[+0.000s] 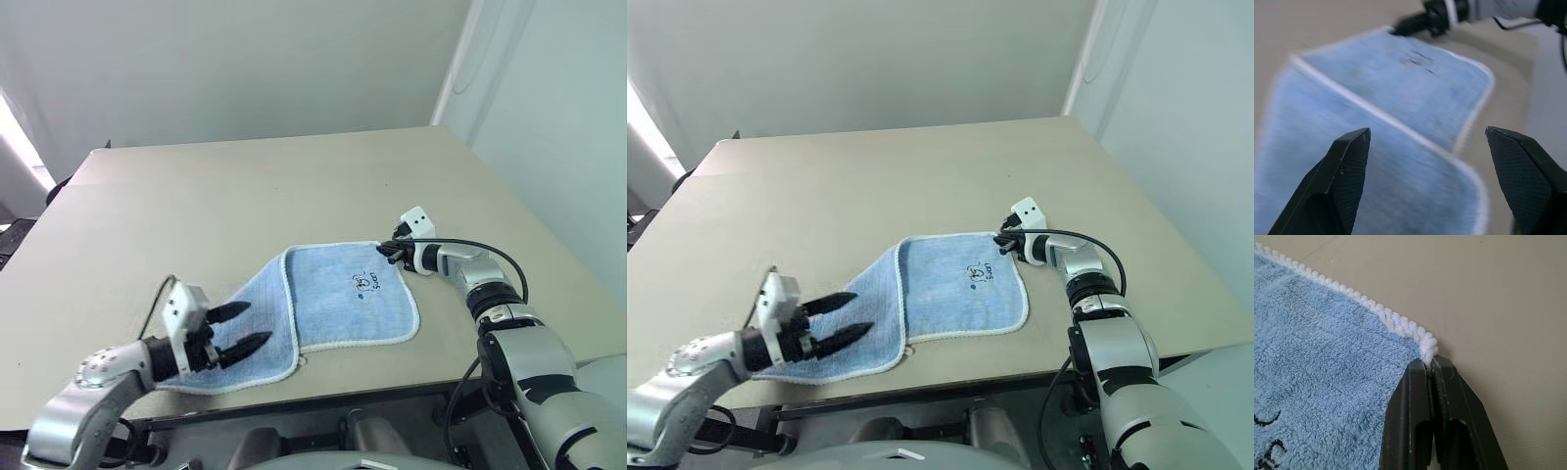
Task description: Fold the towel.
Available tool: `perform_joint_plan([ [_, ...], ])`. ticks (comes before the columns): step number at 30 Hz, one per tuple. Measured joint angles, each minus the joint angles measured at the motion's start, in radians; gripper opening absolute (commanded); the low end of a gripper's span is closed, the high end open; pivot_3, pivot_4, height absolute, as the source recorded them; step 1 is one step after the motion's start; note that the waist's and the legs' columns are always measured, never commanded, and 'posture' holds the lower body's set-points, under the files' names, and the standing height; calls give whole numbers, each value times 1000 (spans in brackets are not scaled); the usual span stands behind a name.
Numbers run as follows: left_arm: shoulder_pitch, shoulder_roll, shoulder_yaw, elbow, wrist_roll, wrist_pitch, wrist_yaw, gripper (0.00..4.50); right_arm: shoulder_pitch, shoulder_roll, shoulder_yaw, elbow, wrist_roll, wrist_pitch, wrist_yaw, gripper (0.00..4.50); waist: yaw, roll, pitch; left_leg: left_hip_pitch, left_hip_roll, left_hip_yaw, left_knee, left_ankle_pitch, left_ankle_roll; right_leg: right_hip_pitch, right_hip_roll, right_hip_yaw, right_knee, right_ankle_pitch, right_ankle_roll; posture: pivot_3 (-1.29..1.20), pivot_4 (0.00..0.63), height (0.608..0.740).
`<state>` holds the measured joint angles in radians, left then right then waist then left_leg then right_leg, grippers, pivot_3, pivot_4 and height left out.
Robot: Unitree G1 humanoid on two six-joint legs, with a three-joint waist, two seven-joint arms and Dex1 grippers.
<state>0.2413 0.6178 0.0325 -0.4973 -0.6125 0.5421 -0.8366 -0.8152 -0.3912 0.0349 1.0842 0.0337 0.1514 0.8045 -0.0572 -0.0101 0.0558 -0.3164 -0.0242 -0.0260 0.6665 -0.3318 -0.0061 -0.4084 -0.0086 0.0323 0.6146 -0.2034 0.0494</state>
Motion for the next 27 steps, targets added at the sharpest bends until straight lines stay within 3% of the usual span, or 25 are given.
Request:
perform_joint_plan([
  [6, -65, 50, -179, -12, 41, 96, -17, 3974, 15, 4, 0, -21, -2, -5, -16, 46, -7, 0, 0, 0, -1, 0, 0, 0, 0, 0, 0, 0, 0, 0, 0, 0, 0, 740],
  [19, -133, 81, -256, 19, 123, 146, -6, 3974, 43, -3, -1, -60, -4, -7, -45, 46, -5, 1, 0, 0, -2, -1, 0, 0, 0, 2, -1, 0, -1, 0, 1, 0, 0, 740],
  [22, -132, 82, -256, 15, 126, 147, -3, 3394, 44, -4, -1, -60, -9, -10, -49, 0, -3, 1, 0, 1, -2, -1, 0, 0, 0, 3, -1, 0, -1, 0, 1, 0, 0, 740],
  [27, -122, 82, -253, 15, 134, 147, 11, 1540, 44, -14, 0, -58, -12, -15, -52, 0, 3, 1, 0, 2, -2, -1, 0, 0, 0, 3, -1, 0, -2, -1, 1, 0, 0, 740],
])
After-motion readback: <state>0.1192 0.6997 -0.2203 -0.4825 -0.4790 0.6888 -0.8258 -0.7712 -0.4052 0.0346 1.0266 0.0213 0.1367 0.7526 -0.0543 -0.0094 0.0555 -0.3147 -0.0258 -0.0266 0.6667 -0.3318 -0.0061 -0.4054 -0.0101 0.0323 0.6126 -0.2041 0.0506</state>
